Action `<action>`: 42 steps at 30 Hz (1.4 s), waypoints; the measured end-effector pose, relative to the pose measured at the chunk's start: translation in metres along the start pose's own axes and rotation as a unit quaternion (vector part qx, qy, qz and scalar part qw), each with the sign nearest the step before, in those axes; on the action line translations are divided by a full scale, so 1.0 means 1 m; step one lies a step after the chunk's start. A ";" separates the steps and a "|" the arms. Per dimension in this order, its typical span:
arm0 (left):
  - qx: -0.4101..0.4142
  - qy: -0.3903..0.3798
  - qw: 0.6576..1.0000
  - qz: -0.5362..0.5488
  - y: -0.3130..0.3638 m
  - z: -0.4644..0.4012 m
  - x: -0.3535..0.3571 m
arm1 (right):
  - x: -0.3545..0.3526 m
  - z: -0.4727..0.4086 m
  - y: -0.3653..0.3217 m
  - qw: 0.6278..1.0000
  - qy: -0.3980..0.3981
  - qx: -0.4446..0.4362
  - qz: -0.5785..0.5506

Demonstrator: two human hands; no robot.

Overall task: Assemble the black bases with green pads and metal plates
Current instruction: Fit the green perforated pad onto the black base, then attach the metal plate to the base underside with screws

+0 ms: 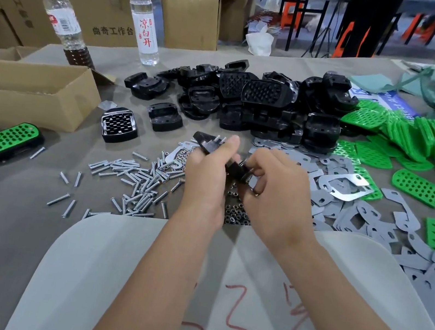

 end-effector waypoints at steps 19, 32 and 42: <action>-0.061 -0.005 0.996 0.059 -0.011 -0.007 -0.006 | -0.052 -0.015 0.107 0.875 -0.147 0.316 0.337; -0.033 -0.034 0.998 -0.036 -0.012 0.001 0.000 | -0.081 -0.027 0.093 0.946 0.220 0.218 -0.097; -0.037 -0.041 0.998 -0.025 -0.009 0.003 -0.003 | -0.061 -0.026 0.097 0.963 0.088 0.185 0.172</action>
Point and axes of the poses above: each hand's wrist, its own z-axis away from the middle knuckle, its own x-axis out of the palm, y = z × x, the point moved 5 cm from there along -z, towards the middle knuckle, and after that the axes turned 7 degrees about y, right-handed, at the moved point
